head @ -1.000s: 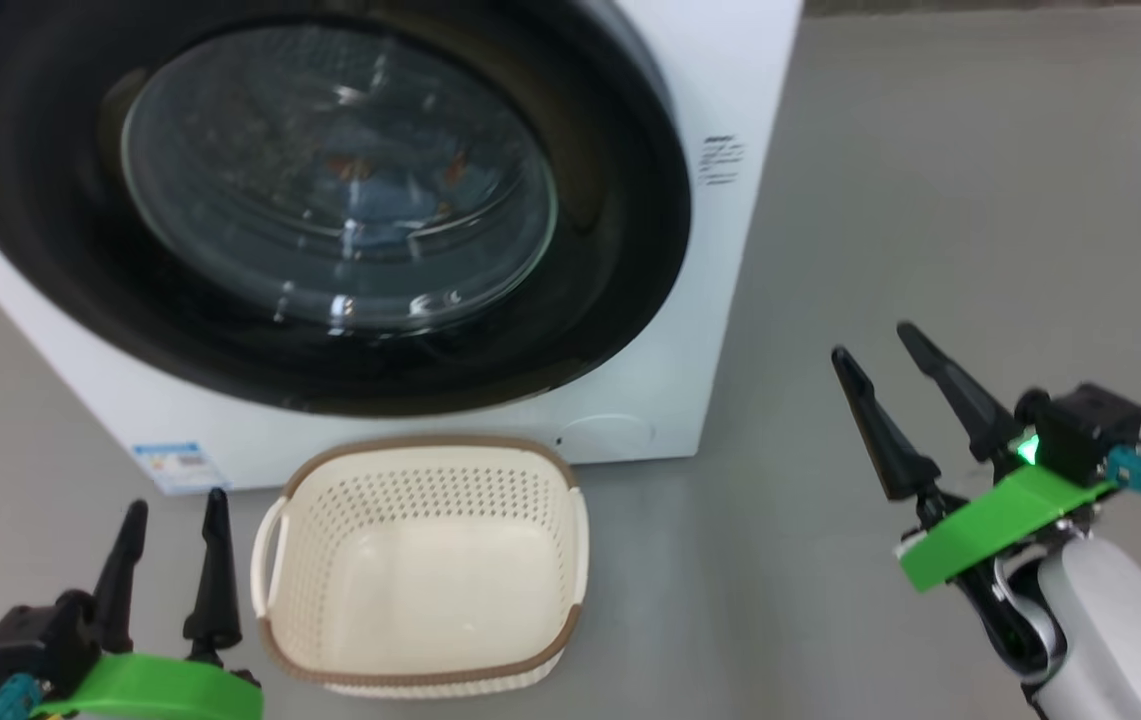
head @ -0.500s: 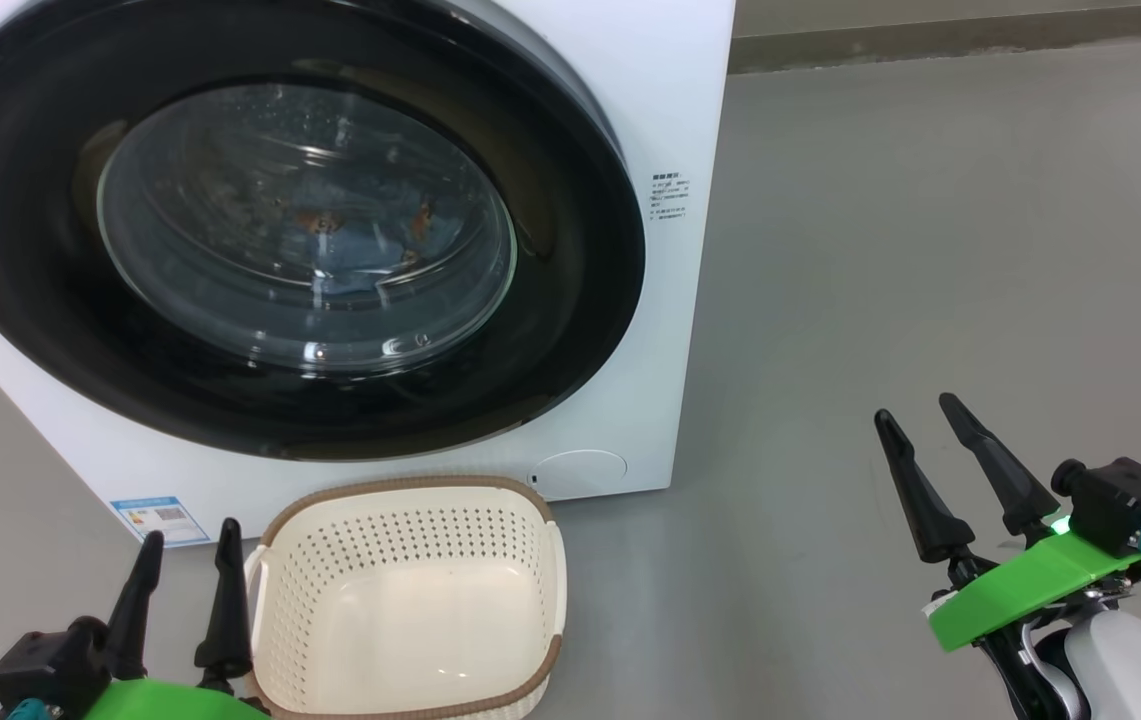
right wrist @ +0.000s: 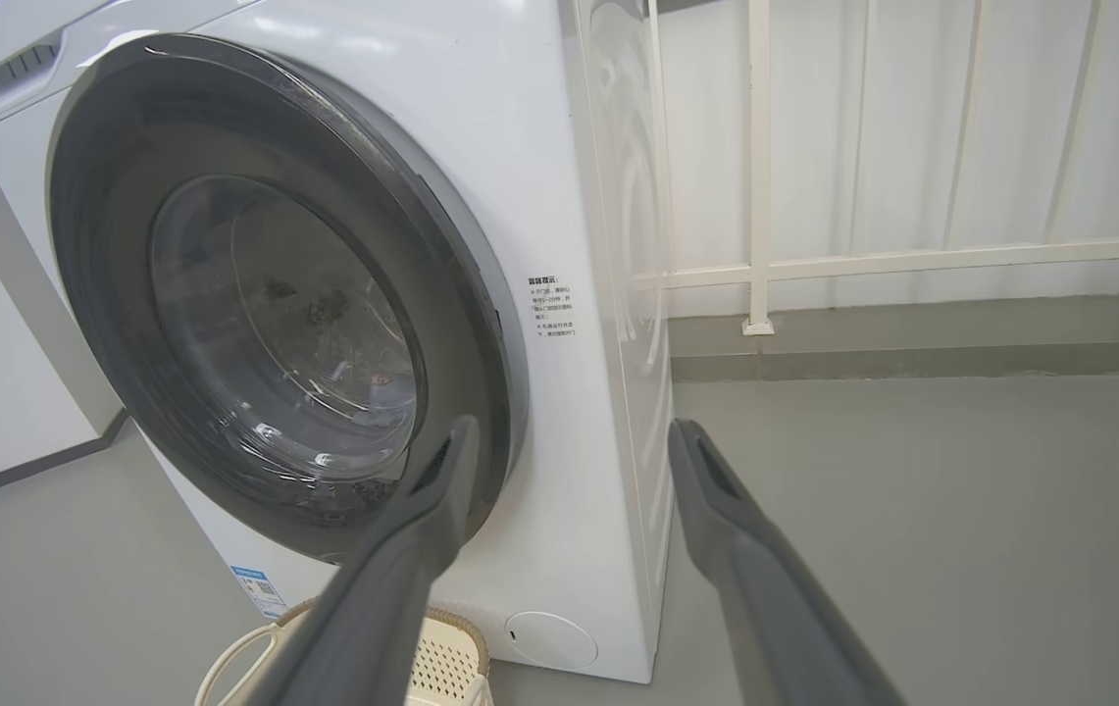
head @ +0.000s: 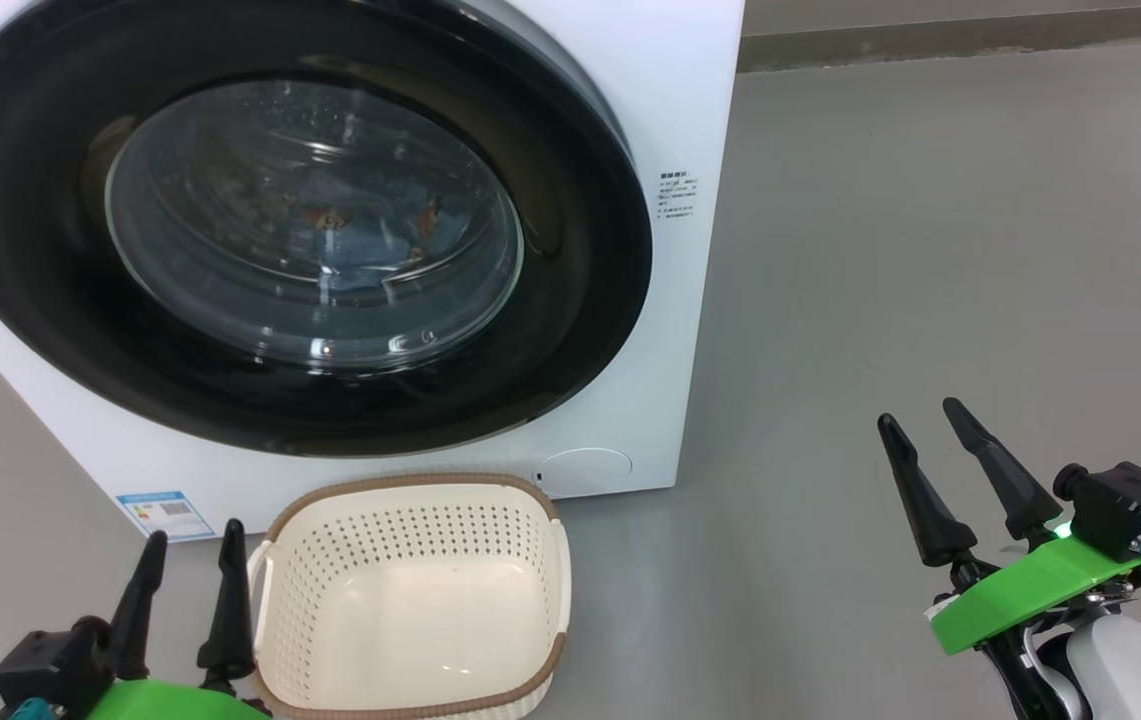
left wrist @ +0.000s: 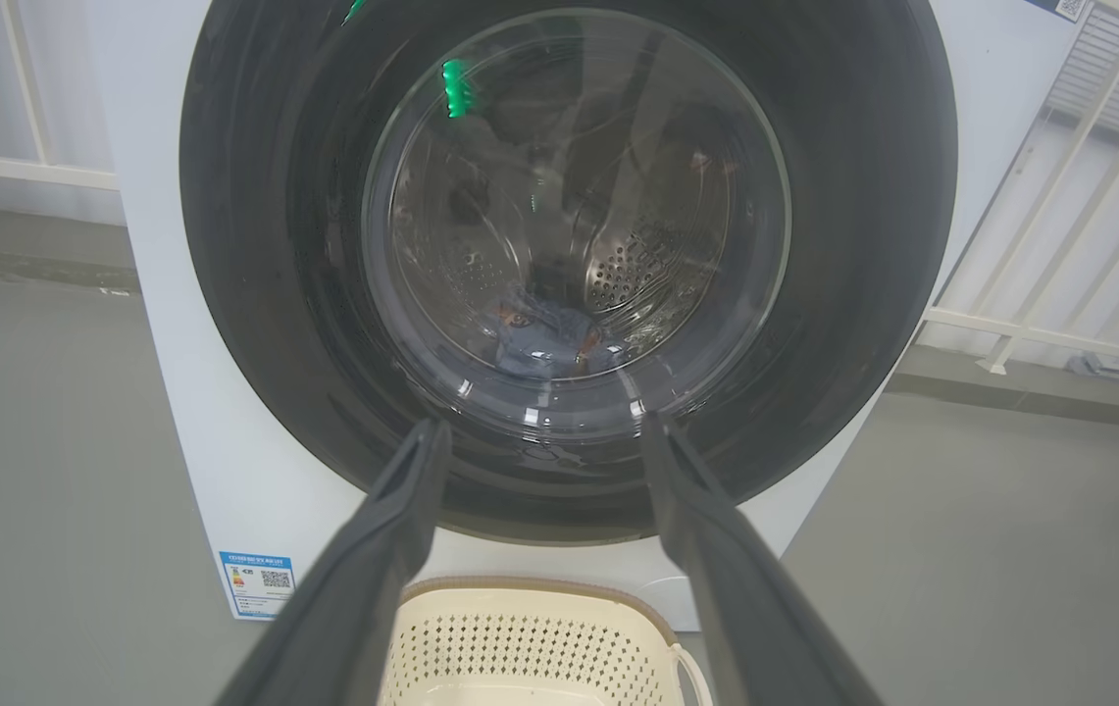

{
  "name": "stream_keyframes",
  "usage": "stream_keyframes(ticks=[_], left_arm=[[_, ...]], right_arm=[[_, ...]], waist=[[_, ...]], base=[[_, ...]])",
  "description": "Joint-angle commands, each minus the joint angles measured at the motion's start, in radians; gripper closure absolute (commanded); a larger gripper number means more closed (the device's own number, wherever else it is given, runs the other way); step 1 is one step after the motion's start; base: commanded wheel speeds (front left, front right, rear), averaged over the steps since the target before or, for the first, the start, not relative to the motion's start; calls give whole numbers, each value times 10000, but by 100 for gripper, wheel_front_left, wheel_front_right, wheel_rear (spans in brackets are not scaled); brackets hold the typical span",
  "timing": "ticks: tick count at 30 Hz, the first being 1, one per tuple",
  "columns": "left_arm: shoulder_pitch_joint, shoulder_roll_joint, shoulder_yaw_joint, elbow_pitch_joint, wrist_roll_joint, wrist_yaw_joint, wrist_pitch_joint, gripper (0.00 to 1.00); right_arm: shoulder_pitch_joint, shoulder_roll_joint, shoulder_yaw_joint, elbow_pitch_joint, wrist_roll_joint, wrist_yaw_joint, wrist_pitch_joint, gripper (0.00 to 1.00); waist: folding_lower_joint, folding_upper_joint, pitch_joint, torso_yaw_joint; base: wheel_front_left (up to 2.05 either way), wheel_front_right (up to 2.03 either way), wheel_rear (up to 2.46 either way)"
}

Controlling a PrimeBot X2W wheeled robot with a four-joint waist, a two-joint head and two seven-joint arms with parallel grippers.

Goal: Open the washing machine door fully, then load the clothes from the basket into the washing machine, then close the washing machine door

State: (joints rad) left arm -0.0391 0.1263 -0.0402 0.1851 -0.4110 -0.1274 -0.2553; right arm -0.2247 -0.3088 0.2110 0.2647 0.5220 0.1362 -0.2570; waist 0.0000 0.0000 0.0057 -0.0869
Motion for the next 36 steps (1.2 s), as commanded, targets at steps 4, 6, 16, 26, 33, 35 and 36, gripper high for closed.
stream_keyframes(ticks=[4, 6, 16, 26, 33, 35, 36], left_arm=[[-158, 244, 301, -233, -98, 73, -52, 0], [-150, 246, 293, -227, -98, 88, -53, 0], [-123, 274, 286, -222, -117, 136, -57, 0], [-96, 278, 237, -203, -133, 185, -45, 0], [44, -150, -49, 337, -375, 156, 129, 100], [33, -159, -22, 339, -564, 153, 191, 100], [30, -164, -10, 339, -660, 151, 221, 100]], right_arm=[[-104, -72, 173, -224, -120, -55, -48, 0], [-113, -61, 190, -220, -129, -55, -48, 0], [-107, -73, 285, -213, -148, -55, -48, 0], [-109, -66, 343, -179, -150, -55, -48, 0], [143, 200, 85, 303, 201, 0, 92, 100], [164, 233, 34, 290, 381, -1, 148, 100], [175, 250, 8, 284, 472, -1, 176, 100]], waist=[[0, 0, 15, 33], [0, 0, 11, 43], [0, 0, 16, 69], [0, 0, 23, 88], [4, 0, 20, 110], [14, 0, 9, 124], [16, 0, 4, 130]], base=[[0, 0, 0], [0, 0, 0], [0, 0, 0], [0, 0, 0], [0, 0, 0], [0, 0, 0], [0, 0, 0]])
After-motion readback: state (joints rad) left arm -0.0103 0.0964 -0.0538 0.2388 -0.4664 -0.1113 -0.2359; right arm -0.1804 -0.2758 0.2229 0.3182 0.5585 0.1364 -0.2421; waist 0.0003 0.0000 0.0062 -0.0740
